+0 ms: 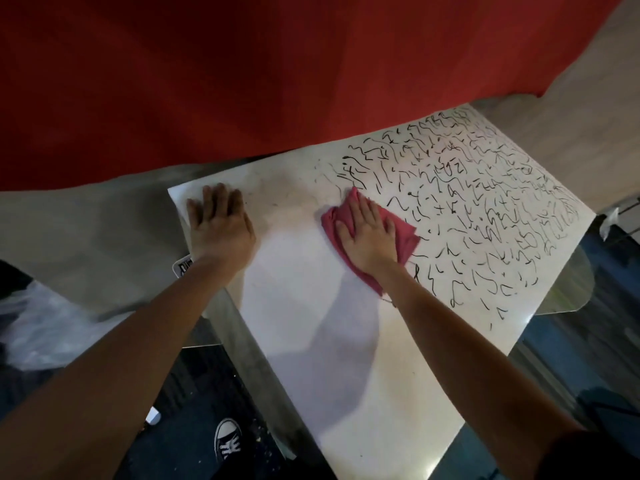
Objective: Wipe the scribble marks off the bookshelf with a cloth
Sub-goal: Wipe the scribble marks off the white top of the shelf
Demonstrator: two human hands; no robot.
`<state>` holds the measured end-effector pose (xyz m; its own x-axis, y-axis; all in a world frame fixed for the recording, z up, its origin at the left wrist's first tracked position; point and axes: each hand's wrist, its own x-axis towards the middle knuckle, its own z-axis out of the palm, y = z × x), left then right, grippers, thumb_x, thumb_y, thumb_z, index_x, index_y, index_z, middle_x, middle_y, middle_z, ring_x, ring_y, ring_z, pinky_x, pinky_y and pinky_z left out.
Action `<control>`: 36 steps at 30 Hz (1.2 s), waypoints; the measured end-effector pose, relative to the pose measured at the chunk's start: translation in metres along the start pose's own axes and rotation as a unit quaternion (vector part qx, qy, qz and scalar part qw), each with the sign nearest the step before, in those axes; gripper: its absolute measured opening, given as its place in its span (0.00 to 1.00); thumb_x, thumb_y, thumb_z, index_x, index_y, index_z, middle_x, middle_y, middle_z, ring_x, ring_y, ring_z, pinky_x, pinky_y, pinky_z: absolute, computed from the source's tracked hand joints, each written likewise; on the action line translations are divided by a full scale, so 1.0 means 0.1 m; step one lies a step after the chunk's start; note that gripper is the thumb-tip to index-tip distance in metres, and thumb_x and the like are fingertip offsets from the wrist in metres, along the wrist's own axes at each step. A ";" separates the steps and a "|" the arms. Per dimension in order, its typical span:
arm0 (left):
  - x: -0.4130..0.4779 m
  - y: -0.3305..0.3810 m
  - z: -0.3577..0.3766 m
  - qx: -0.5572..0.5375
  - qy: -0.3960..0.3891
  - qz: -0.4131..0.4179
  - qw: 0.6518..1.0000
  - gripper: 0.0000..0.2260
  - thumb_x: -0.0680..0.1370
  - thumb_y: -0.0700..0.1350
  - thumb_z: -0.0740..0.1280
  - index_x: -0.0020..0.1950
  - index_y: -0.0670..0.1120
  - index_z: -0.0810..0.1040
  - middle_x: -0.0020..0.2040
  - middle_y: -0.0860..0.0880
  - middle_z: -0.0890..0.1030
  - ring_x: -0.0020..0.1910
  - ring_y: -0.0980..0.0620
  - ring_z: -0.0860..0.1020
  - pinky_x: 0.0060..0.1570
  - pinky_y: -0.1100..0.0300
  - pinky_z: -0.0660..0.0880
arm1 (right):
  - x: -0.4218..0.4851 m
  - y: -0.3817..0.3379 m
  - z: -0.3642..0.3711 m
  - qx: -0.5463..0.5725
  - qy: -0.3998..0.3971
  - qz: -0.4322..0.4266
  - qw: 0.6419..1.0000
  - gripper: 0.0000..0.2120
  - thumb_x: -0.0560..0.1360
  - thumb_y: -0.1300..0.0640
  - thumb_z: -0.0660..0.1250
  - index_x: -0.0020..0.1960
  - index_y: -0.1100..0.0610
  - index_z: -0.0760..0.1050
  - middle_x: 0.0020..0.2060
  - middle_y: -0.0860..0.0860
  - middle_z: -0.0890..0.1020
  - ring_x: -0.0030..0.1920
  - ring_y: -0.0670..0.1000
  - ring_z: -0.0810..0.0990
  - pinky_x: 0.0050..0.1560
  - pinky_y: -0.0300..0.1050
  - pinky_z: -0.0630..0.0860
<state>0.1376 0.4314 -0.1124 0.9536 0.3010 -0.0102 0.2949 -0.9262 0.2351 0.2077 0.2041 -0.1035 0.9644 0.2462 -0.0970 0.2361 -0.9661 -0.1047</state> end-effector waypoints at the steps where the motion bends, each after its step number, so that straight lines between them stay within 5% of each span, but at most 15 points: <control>1: -0.01 0.00 0.00 -0.002 0.002 0.001 1.000 0.23 0.83 0.44 0.50 0.78 0.42 0.54 0.79 0.41 0.50 0.77 0.41 0.45 0.73 0.44 0.41 | 0.07 -0.01 0.01 -0.005 -0.004 0.010 1.000 0.29 0.81 0.43 0.45 0.79 0.52 0.43 0.78 0.48 0.47 0.77 0.49 0.45 0.75 0.57 0.44; 6: -0.02 0.00 0.02 -0.010 0.003 0.004 1.000 0.23 0.83 0.44 0.50 0.78 0.41 0.54 0.79 0.41 0.50 0.77 0.41 0.46 0.73 0.45 0.40 | -0.67 -0.06 0.11 0.001 0.017 -0.027 0.999 0.34 0.76 0.39 0.38 0.79 0.52 0.45 0.78 0.47 0.46 0.77 0.46 0.43 0.74 0.53 0.45; 10: 0.00 0.01 0.05 -0.019 0.021 0.003 1.000 0.23 0.82 0.43 0.52 0.78 0.41 0.56 0.78 0.40 0.53 0.77 0.40 0.47 0.73 0.43 0.41 | -1.60 -0.11 0.25 0.003 0.044 -0.054 0.998 0.31 0.78 0.41 0.46 0.77 0.54 0.56 0.76 0.49 0.58 0.76 0.49 0.53 0.73 0.56 0.53; 16: 0.05 -0.01 0.03 -0.013 0.007 0.014 1.000 0.23 0.83 0.45 0.50 0.78 0.42 0.54 0.78 0.40 0.51 0.77 0.40 0.46 0.73 0.43 0.40 | -0.90 -0.46 0.13 0.012 -0.004 -0.004 1.000 0.39 0.72 0.36 0.35 0.79 0.53 0.47 0.78 0.49 0.48 0.77 0.50 0.44 0.74 0.57 0.40; 20: 0.01 -0.03 0.05 -0.009 0.020 0.025 0.999 0.23 0.83 0.46 0.50 0.78 0.42 0.54 0.78 0.39 0.51 0.77 0.40 0.46 0.73 0.44 0.41 | -0.47 -0.71 0.11 0.038 -0.027 0.041 0.998 0.32 0.80 0.41 0.47 0.79 0.55 0.46 0.78 0.52 0.46 0.77 0.52 0.42 0.73 0.59 0.39; 27: -0.01 -0.02 0.04 -0.013 0.010 0.028 0.999 0.22 0.83 0.45 0.51 0.77 0.41 0.57 0.78 0.39 0.52 0.77 0.40 0.48 0.73 0.46 0.42 | -1.88 -0.43 0.28 0.045 0.027 -0.065 0.997 0.32 0.77 0.38 0.45 0.78 0.50 0.54 0.77 0.46 0.53 0.77 0.48 0.48 0.74 0.54 0.43; 30: -0.01 -0.03 0.03 -0.017 0.012 0.029 0.999 0.22 0.83 0.45 0.51 0.77 0.41 0.58 0.78 0.39 0.53 0.77 0.40 0.49 0.74 0.46 0.42 | -2.04 0.16 0.18 0.041 0.009 -0.013 0.999 0.32 0.75 0.36 0.40 0.77 0.43 0.44 0.76 0.40 0.45 0.76 0.43 0.41 0.73 0.47 0.40; 33: -0.03 -0.02 0.02 -0.021 0.009 0.030 0.999 0.22 0.83 0.44 0.51 0.77 0.41 0.59 0.77 0.38 0.54 0.77 0.39 0.50 0.74 0.45 0.43 | -1.63 0.70 0.05 0.050 0.028 0.135 0.989 0.37 0.71 0.35 0.38 0.78 0.46 0.47 0.77 0.43 0.47 0.77 0.46 0.44 0.74 0.53 0.44; 36: -0.04 -0.02 0.01 -0.026 0.028 0.038 0.999 0.21 0.83 0.43 0.53 0.76 0.40 0.62 0.76 0.36 0.57 0.76 0.37 0.52 0.74 0.44 0.45 | -1.30 0.69 0.03 0.060 0.021 0.242 0.968 0.31 0.78 0.40 0.45 0.78 0.49 0.47 0.78 0.47 0.47 0.77 0.49 0.43 0.75 0.57 0.43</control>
<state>0.1336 0.4322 -0.1141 0.9679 0.2434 0.0627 0.2167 -0.9344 0.2827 0.0983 0.1058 -0.1012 0.9632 -0.2388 -0.1232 -0.2577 -0.9508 -0.1718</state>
